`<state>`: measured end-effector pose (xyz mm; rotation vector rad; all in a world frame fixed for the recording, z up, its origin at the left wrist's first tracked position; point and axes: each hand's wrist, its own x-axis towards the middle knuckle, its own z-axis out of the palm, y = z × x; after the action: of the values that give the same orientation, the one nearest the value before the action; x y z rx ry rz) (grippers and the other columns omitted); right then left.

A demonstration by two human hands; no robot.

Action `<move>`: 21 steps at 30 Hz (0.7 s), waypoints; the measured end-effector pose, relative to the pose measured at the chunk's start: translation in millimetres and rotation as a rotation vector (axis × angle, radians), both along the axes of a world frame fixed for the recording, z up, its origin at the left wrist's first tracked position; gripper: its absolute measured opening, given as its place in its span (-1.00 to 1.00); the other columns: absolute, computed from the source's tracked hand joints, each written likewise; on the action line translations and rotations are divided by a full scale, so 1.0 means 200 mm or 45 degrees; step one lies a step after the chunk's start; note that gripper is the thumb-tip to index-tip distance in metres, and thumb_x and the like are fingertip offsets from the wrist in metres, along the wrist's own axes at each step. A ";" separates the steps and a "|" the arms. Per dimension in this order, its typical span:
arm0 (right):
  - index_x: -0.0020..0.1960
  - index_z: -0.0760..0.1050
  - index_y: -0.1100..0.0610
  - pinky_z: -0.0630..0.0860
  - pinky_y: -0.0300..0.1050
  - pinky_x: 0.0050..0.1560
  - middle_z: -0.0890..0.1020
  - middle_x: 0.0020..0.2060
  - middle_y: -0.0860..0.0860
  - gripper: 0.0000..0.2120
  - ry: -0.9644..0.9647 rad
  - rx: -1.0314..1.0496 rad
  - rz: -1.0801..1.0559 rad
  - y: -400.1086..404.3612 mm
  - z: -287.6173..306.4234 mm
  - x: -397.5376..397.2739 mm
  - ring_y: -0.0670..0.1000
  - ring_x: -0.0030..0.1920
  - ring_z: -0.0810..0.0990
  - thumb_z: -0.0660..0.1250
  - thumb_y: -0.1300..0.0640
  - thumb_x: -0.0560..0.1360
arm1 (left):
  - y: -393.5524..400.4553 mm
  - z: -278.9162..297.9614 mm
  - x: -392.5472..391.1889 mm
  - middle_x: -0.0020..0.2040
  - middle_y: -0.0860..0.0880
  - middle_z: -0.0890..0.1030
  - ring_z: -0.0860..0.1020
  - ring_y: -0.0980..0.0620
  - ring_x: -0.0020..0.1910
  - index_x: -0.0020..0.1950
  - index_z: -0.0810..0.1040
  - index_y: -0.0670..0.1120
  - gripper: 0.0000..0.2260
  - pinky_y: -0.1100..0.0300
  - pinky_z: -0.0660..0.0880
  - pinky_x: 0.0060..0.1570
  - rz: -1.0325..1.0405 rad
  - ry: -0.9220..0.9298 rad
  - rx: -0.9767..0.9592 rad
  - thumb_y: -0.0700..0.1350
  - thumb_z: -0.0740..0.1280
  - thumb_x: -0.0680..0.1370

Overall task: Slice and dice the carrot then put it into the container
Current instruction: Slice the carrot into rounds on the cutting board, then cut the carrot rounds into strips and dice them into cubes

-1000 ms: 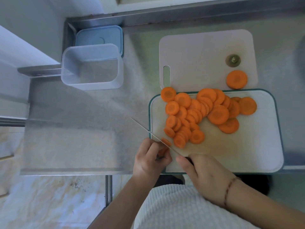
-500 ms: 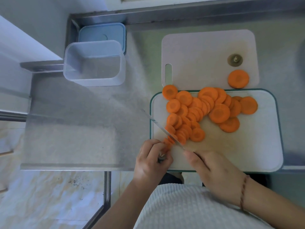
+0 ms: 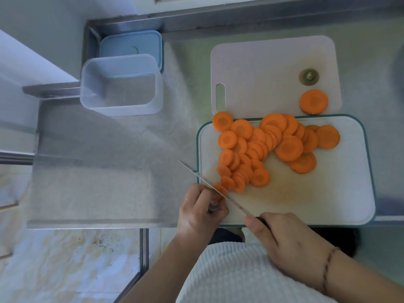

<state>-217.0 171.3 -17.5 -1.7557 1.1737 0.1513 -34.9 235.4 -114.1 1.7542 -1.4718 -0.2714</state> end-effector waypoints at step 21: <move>-0.36 0.20 0.16 0.06 -0.30 -0.51 0.15 -0.55 0.05 -0.48 -0.308 0.533 -0.684 -0.17 0.20 -0.26 -0.04 -0.57 0.07 0.05 -0.26 0.51 | -0.07 0.21 0.05 0.01 0.10 0.54 0.53 0.30 -0.08 0.02 0.57 -0.06 -0.82 0.35 0.53 -0.10 -0.071 0.141 0.167 -0.20 0.36 0.43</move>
<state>-268.7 137.5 23.3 -1.0239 1.2822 -0.1285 -24.8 221.9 -71.1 1.7728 -1.4528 -0.4964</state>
